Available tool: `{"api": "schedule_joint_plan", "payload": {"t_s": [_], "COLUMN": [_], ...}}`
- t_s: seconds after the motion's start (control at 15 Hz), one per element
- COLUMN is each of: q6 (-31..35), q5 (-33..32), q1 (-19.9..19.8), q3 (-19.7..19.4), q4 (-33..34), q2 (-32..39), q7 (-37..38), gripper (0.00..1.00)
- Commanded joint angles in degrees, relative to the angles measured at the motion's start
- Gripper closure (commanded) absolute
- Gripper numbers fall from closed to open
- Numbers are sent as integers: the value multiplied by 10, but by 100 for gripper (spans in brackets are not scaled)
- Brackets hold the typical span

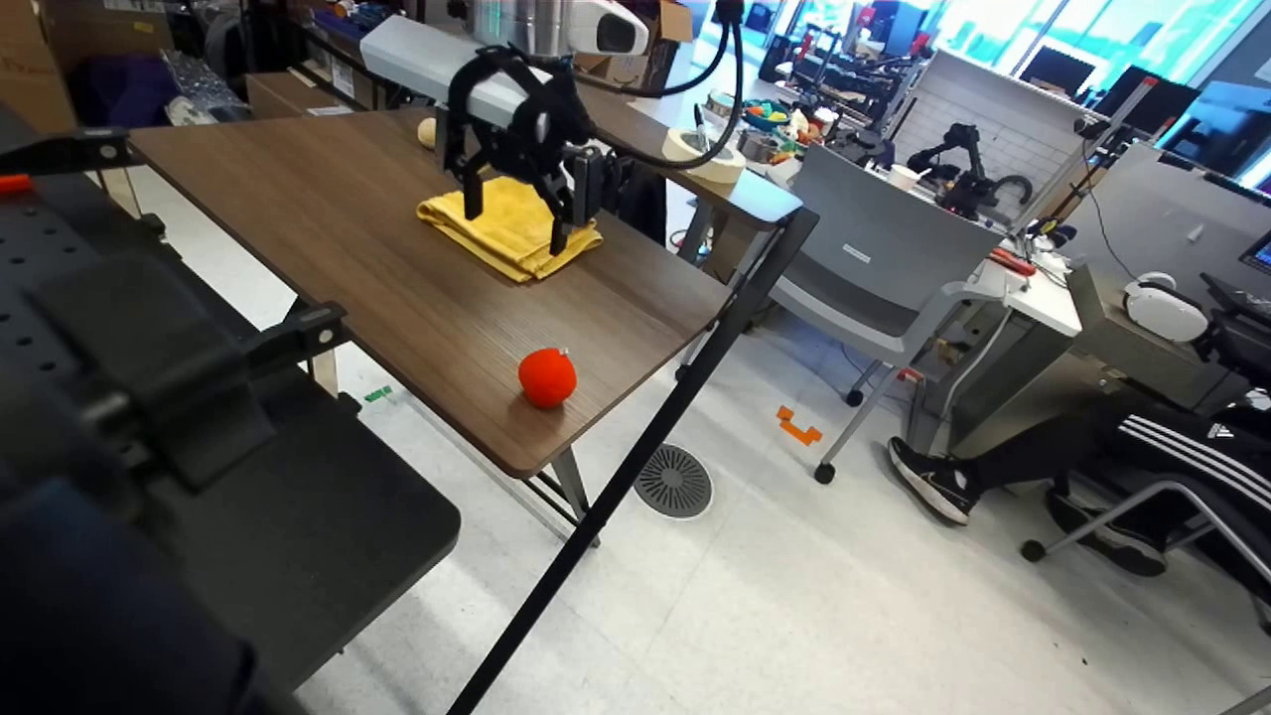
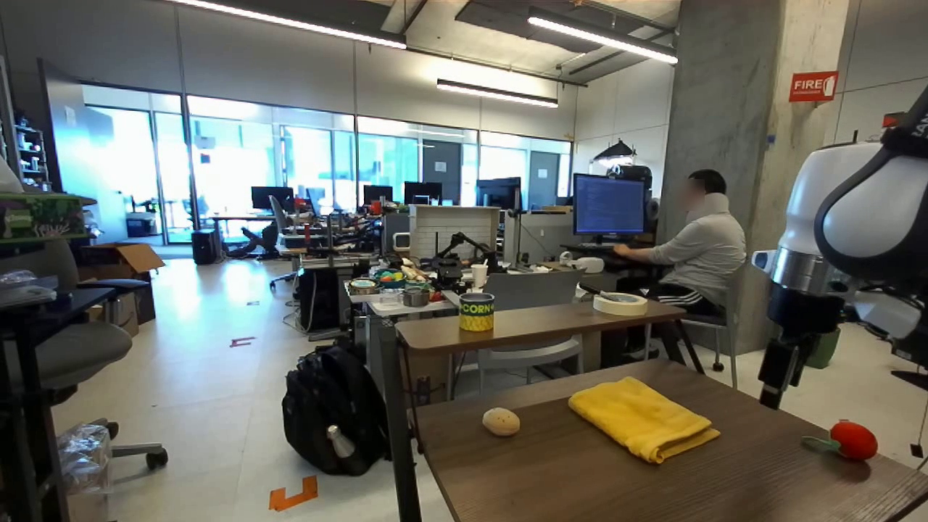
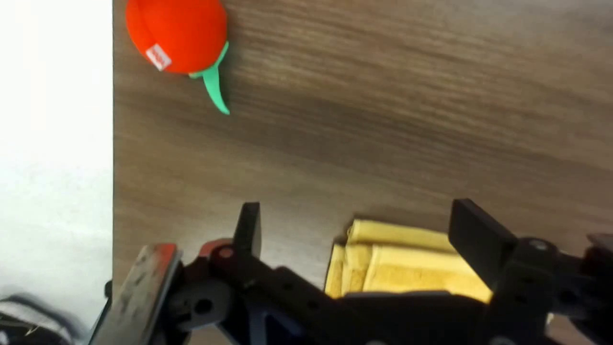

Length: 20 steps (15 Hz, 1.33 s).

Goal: Move the potato to the left, wipe the table with the yellow towel, move the red plush toy to the left, wipe the right side of the table with the towel, move the potato and red toy to the right, wipe the left side of the table

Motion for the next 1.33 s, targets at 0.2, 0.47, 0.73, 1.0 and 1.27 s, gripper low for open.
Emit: {"api": "schedule_joint_plan", "payload": {"t_s": [0.2,0.47,0.73,1.0,1.27], "q6": [-21,-38,-26,-33,-36], "q5": [-3,-12,-2,-8,-27], "q1": [-27,-13,-31,-9,64], "q3": [11,-14,-32,-65,-136], "q4": [0,18,27,75,127], "q2": [1,14,20,66,134], "q7": [-25,-4,10,50,160], "gripper": [0,0,0,0,0]}}
